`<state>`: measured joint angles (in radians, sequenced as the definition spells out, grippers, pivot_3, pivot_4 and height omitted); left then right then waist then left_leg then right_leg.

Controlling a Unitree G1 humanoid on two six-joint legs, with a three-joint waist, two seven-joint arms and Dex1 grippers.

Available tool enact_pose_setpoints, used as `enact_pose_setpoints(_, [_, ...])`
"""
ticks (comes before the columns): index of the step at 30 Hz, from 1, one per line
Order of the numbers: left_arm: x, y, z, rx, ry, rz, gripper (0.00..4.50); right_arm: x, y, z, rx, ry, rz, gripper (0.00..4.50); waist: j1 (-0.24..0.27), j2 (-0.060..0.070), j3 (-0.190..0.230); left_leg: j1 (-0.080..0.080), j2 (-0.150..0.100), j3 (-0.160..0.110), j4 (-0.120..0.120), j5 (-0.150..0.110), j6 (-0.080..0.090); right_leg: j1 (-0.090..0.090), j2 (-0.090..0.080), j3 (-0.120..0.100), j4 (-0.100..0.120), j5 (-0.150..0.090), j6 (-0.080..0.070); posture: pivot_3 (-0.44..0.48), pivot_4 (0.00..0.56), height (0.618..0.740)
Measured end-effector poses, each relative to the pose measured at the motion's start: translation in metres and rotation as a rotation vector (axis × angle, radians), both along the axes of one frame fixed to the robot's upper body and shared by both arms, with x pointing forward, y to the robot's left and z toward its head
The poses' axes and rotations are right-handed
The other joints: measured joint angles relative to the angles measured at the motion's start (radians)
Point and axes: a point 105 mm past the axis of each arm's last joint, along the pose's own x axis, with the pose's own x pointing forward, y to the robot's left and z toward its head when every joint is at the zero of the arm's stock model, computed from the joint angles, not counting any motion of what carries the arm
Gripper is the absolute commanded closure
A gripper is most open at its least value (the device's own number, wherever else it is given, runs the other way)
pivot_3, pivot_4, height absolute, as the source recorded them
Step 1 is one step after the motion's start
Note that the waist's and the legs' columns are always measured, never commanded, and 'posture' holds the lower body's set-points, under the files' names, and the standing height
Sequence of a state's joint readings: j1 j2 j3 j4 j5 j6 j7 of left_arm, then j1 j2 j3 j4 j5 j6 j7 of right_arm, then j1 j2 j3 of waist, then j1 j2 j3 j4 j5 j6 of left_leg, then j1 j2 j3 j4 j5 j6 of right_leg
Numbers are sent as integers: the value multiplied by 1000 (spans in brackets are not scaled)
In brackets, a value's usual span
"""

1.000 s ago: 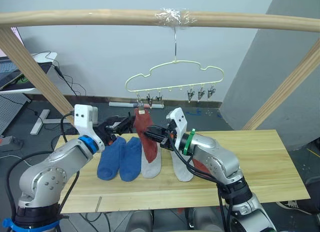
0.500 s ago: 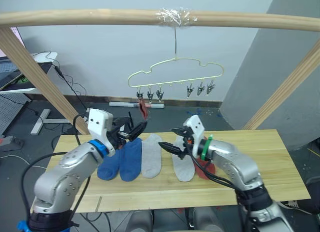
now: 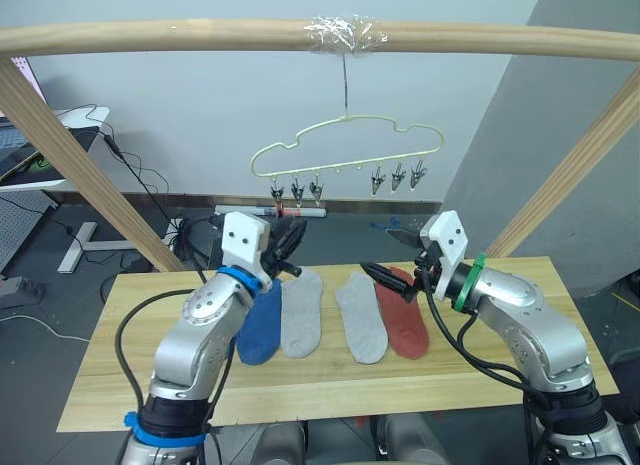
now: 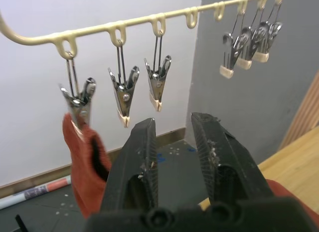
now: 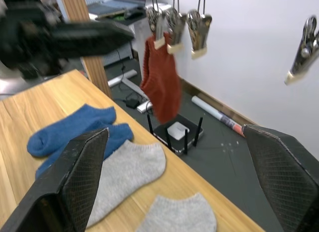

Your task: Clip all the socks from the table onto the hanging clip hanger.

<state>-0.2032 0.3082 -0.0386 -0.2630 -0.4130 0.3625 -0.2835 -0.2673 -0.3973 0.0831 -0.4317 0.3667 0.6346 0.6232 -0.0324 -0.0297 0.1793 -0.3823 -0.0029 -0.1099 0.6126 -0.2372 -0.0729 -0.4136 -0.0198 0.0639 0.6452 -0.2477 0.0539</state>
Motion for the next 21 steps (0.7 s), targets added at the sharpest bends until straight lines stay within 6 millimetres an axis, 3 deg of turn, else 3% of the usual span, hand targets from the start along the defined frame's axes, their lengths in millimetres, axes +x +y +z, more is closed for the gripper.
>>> enact_pose_setpoints(14, [32, 3, -2, 7, -89, 132, 3100, -4, 11, 49, 135, -120, 74, 0, -1, 0, 1, 0, 0, -1, 1, 0, 0, 1, 0, -1, 0, 0, 0, -53, 173, 740])
enact_pose_setpoints(21, [47, 2, 4, -9, -127, 174, 3100, -2, 10, 54, 147, -124, 64, 0, -3, 0, 1, 1, 0, -1, 1, 0, 0, 2, 0, -1, 0, 0, 1, -67, 171, 740])
